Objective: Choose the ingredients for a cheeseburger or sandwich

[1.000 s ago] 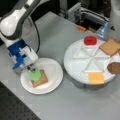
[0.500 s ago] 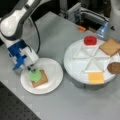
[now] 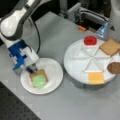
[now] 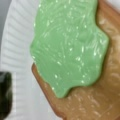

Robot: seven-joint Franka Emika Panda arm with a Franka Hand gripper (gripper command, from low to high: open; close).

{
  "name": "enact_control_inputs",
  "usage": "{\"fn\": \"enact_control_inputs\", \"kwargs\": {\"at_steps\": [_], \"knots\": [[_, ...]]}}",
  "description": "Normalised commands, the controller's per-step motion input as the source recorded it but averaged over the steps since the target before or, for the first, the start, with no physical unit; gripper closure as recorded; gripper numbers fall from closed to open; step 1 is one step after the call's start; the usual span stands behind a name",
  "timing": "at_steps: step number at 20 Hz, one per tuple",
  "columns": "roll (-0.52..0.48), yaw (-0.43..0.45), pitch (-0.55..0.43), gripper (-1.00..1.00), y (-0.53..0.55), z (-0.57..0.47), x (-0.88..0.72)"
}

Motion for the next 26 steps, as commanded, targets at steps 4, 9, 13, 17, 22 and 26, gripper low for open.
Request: {"fn": "enact_control_inputs", "kwargs": {"at_steps": [4, 9, 13, 17, 22, 26], "knots": [[0.038, 0.041, -0.136, -1.0, -0.03, -0.04, -0.06], [-0.004, 0.038, -0.103, -1.0, -0.06, 0.07, -0.16], [-0.112, -0.002, -0.018, -1.0, -0.04, 0.22, -0.32], [-0.221, -0.057, 0.051, -1.0, 0.11, 0.27, -0.43], [-0.39, -0.181, 0.089, -1.0, 0.33, 0.24, -0.51], [-0.633, -0.285, 0.079, -1.0, 0.51, 0.22, -0.58]]}}
